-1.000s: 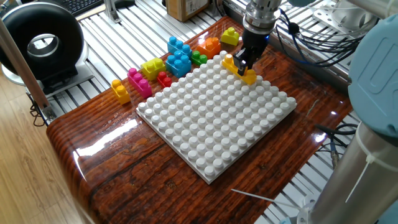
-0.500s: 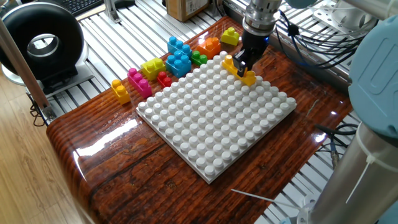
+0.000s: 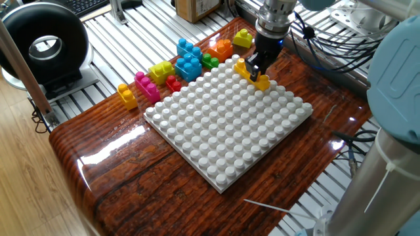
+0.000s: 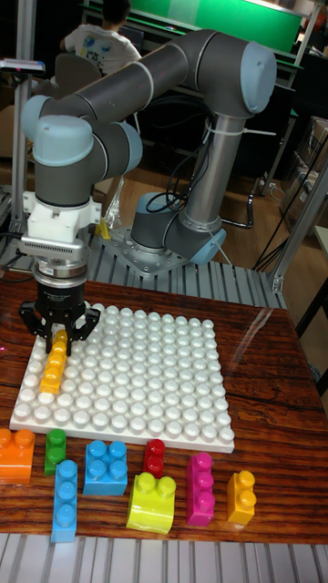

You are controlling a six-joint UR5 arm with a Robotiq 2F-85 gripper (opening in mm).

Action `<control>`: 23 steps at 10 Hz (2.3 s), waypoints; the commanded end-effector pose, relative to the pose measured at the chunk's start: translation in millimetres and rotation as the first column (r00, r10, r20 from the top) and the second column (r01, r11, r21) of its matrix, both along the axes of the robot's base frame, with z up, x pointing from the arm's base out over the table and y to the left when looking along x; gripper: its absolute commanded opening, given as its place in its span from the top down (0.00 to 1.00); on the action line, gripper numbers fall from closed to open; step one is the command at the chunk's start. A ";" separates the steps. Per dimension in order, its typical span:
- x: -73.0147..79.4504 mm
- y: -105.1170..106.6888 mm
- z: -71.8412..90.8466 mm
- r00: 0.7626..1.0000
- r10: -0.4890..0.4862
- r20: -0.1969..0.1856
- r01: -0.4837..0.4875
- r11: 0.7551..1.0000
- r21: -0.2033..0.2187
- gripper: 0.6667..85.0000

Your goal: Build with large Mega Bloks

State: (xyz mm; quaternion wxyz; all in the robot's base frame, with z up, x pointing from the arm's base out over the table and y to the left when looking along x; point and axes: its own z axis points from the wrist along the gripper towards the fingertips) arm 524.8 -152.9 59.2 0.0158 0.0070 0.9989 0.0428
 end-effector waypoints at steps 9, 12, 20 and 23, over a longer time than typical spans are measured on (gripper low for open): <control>5.1 -2.3 -8.0 1.000 -0.009 0.014 0.009 1.000 -0.004 1.00; 1.3 -11.0 4.8 1.000 -0.010 -0.010 0.010 1.000 -0.007 1.00; -15.6 -7.2 15.0 1.000 -0.014 -0.027 0.013 1.000 -0.018 1.00; -12.4 -2.3 1.6 1.000 -0.022 -0.011 0.022 1.000 -0.019 1.00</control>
